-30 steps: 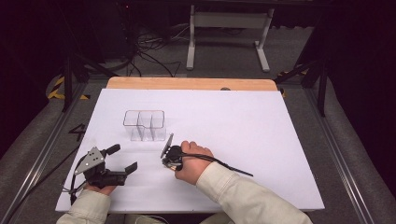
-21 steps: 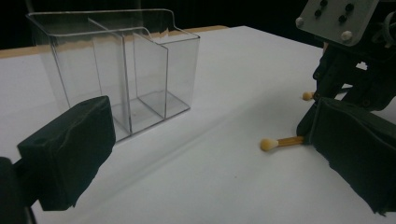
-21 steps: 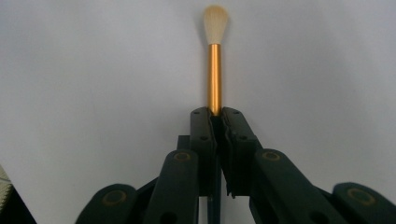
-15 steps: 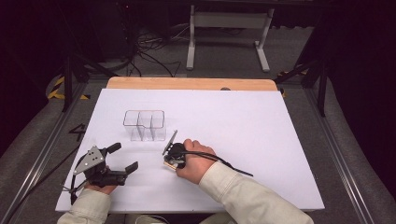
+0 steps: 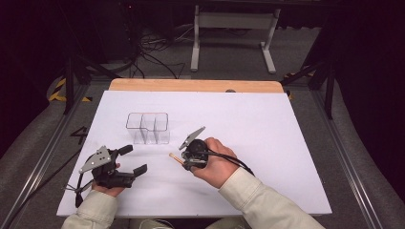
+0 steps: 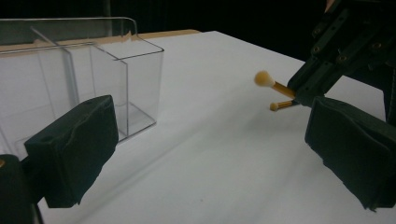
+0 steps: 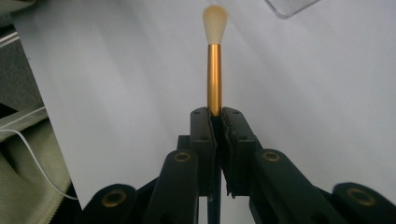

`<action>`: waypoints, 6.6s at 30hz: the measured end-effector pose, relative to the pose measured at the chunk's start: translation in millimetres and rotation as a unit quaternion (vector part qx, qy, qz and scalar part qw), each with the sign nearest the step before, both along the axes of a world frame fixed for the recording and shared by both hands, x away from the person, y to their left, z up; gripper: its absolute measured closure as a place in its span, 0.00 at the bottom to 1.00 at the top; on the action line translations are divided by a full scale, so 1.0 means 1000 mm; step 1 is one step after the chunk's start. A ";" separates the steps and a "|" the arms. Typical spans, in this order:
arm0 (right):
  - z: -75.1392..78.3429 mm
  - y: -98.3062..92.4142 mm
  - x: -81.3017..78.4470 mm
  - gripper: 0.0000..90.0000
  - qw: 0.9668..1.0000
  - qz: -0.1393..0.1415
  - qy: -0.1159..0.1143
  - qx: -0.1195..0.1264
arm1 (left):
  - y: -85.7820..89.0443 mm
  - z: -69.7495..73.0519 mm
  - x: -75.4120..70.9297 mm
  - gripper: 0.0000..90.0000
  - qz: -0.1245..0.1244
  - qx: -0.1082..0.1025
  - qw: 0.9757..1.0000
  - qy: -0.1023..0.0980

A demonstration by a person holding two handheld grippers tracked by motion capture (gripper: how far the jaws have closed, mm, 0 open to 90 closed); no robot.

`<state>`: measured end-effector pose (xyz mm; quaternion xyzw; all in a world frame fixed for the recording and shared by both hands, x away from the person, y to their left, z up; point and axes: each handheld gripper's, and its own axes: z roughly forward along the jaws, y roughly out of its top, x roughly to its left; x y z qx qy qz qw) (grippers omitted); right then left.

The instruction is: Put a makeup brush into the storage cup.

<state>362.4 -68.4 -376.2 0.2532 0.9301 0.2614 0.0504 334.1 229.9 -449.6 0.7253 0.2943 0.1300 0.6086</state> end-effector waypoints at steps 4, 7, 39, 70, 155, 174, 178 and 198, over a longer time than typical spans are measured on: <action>0.007 -0.011 -0.003 0.94 0.999 -0.001 -0.020 0.034 | -0.005 0.004 -0.002 0.02 -0.014 -0.006 1.000 -0.005; 0.011 -0.018 -0.006 0.93 0.998 -0.003 -0.031 0.058 | -0.011 0.006 -0.004 0.02 -0.028 0.001 1.000 -0.014; 0.014 -0.080 -0.028 0.93 0.946 0.007 -0.151 0.286 | -0.040 0.026 -0.002 0.08 -0.083 -0.031 0.996 -0.018; -0.008 -0.093 -0.026 0.93 0.903 0.023 -0.212 0.372 | -0.072 0.057 0.009 0.13 -0.110 -0.067 0.991 -0.026; -0.027 -0.073 -0.034 0.75 0.894 0.021 -0.209 0.396 | -0.105 0.072 0.012 0.93 -0.151 -0.050 0.987 -0.035; -0.011 -0.105 -0.032 0.42 0.886 -0.021 -0.244 0.393 | -0.080 0.104 0.021 0.93 -0.112 0.006 0.993 -0.046; -0.008 -0.111 -0.031 0.39 0.886 -0.032 -0.243 0.393 | -0.072 0.111 0.024 0.93 -0.104 0.010 0.993 -0.046; -0.005 -0.141 -0.025 0.30 0.889 -0.072 -0.246 0.378 | -0.046 0.125 0.038 0.93 -0.068 0.019 0.996 -0.045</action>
